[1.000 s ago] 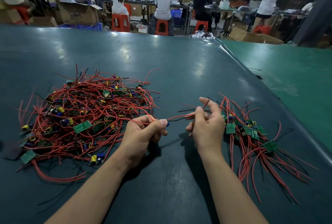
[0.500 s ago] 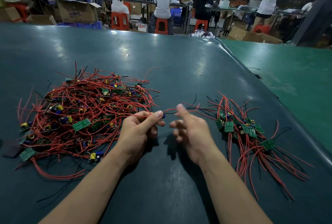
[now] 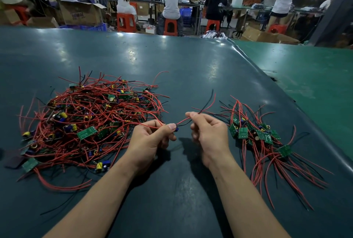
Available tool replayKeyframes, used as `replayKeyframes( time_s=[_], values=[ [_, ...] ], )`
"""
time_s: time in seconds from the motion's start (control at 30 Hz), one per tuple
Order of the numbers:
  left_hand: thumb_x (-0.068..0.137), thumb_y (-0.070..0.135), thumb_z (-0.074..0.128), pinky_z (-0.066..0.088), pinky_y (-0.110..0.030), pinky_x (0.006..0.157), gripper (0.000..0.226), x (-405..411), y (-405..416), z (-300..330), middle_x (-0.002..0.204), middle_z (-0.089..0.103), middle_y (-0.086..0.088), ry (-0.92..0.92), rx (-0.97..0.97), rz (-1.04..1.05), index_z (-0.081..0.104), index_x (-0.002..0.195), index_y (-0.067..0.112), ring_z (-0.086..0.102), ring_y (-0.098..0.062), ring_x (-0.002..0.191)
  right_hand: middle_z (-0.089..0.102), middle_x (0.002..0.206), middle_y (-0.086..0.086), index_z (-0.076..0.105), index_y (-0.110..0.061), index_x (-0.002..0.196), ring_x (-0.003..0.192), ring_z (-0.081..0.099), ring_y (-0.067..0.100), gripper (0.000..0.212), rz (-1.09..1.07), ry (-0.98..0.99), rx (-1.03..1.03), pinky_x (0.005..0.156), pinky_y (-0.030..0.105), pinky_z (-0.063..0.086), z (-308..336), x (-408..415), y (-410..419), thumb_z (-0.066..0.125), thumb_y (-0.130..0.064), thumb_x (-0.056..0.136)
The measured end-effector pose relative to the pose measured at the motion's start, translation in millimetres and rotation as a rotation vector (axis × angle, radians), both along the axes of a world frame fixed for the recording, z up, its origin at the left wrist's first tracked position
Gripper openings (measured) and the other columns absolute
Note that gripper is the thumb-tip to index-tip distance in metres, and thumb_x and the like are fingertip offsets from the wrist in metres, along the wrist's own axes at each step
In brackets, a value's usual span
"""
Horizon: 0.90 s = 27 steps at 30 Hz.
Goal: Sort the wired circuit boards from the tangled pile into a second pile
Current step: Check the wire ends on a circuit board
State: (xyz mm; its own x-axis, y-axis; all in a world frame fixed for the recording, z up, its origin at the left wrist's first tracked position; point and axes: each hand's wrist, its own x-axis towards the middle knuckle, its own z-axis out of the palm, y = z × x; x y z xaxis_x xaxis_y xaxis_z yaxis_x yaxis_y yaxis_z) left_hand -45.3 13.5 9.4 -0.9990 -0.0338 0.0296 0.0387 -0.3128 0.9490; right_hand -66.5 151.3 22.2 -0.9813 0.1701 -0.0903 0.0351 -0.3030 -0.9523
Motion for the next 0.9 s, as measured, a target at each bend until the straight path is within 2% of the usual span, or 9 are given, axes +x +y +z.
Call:
replayKeyframes(
  time_s=[0.23, 0.3, 0.5, 0.57, 0.63, 0.67, 0.77, 0.83, 0.9],
  values=[
    [0.063, 0.025, 0.081, 0.032, -0.018, 0.047, 0.027, -0.4, -1.3, -2.9, 0.057, 0.062, -0.009, 0.008, 0.006, -0.030, 0.061, 0.063, 0.007, 0.038, -0.014, 0.048, 0.044, 0.050, -0.005, 0.067, -0.007, 0.075, 0.033, 0.030, 0.003, 0.025, -0.239, 0.024, -0.215, 0.034, 0.013, 0.022, 1.7, -13.1, 23.5, 0.055, -0.010, 0.098],
    [0.067, 0.018, 0.084, 0.033, -0.018, 0.046, 0.023, -0.4, -2.3, -3.5, 0.058, 0.063, -0.009, 0.011, -0.013, -0.051, 0.063, 0.058, 0.012, 0.038, -0.014, 0.048, 0.042, 0.047, -0.005, 0.061, -0.006, 0.074, 0.031, 0.029, 0.003, 0.029, -0.234, 0.007, -0.326, 0.032, 0.013, 0.020, 3.3, -14.4, 29.2, 0.051, -0.012, 0.100],
    [0.067, 0.024, 0.074, 0.035, -0.017, 0.046, 0.017, 2.3, -3.1, -0.2, 0.057, 0.062, -0.008, 0.008, 0.037, -0.060, 0.063, 0.060, 0.012, 0.040, -0.012, 0.046, 0.032, 0.042, -0.008, 0.045, -0.013, 0.067, 0.029, 0.027, 0.004, 0.035, -0.103, -0.144, -0.739, 0.027, 0.015, 0.020, 6.8, -12.4, 28.7, 0.043, -0.018, 0.102],
    [0.069, 0.022, 0.073, 0.034, -0.017, 0.044, 0.015, 1.5, -2.7, 0.4, 0.057, 0.060, -0.007, 0.008, 0.113, -0.018, 0.064, 0.061, 0.012, 0.039, -0.011, 0.044, 0.034, 0.047, -0.007, 0.052, -0.013, 0.076, 0.032, 0.027, 0.004, 0.034, -0.025, -0.136, -0.664, 0.029, 0.015, 0.022, 8.3, -10.4, 25.5, 0.048, -0.037, 0.100],
    [0.072, 0.021, 0.072, 0.033, -0.017, 0.042, 0.015, 0.3, -3.0, 0.6, 0.058, 0.059, -0.007, 0.013, 0.168, 0.025, 0.063, 0.061, 0.013, 0.039, -0.010, 0.043, 0.042, 0.053, -0.005, 0.060, -0.012, 0.095, 0.036, 0.030, 0.005, 0.047, 0.096, -0.141, -0.384, 0.033, 0.015, 0.023, 8.2, -4.2, 17.6, 0.052, -0.058, 0.086],
    [0.072, 0.022, 0.072, 0.034, -0.017, 0.042, 0.015, 0.2, -3.0, 0.5, 0.059, 0.059, -0.007, 0.016, 0.163, 0.030, 0.064, 0.061, 0.014, 0.039, -0.010, 0.043, 0.046, 0.055, -0.005, 0.062, -0.012, 0.101, 0.037, 0.033, 0.005, 0.052, 0.172, -0.156, -0.251, 0.035, 0.015, 0.024, 6.8, -0.3, 12.1, 0.054, -0.060, 0.082],
    [0.067, 0.030, 0.076, 0.031, -0.021, 0.045, 0.019, 1.6, -3.3, -0.3, 0.063, 0.055, -0.013, 0.016, 0.070, 0.012, 0.066, 0.057, 0.017, 0.039, -0.014, 0.047, 0.052, 0.057, -0.003, 0.066, -0.014, 0.088, 0.038, 0.037, 0.004, 0.020, 0.390, -0.151, -0.052, 0.035, 0.015, 0.025, 3.9, 11.6, -6.0, 0.063, -0.034, 0.092],
    [0.065, 0.032, 0.077, 0.030, -0.022, 0.046, 0.022, 1.6, -3.7, -0.9, 0.063, 0.055, -0.013, 0.009, 0.035, 0.008, 0.065, 0.055, 0.017, 0.039, -0.015, 0.049, 0.051, 0.054, -0.005, 0.068, -0.014, 0.081, 0.038, 0.036, 0.004, 0.015, 0.388, -0.117, -0.063, 0.034, 0.015, 0.025, 3.1, 13.1, -9.9, 0.063, -0.021, 0.094],
    [0.061, 0.034, 0.079, 0.033, -0.020, 0.046, 0.023, 1.1, -3.7, -1.1, 0.059, 0.060, -0.009, 0.015, 0.028, -0.006, 0.064, 0.057, 0.016, 0.041, -0.013, 0.048, 0.049, 0.052, -0.006, 0.072, -0.012, 0.082, 0.038, 0.035, 0.004, 0.017, 0.332, -0.077, -0.069, 0.036, 0.015, 0.025, 2.8, 11.1, -8.1, 0.062, -0.018, 0.094]
  ],
)
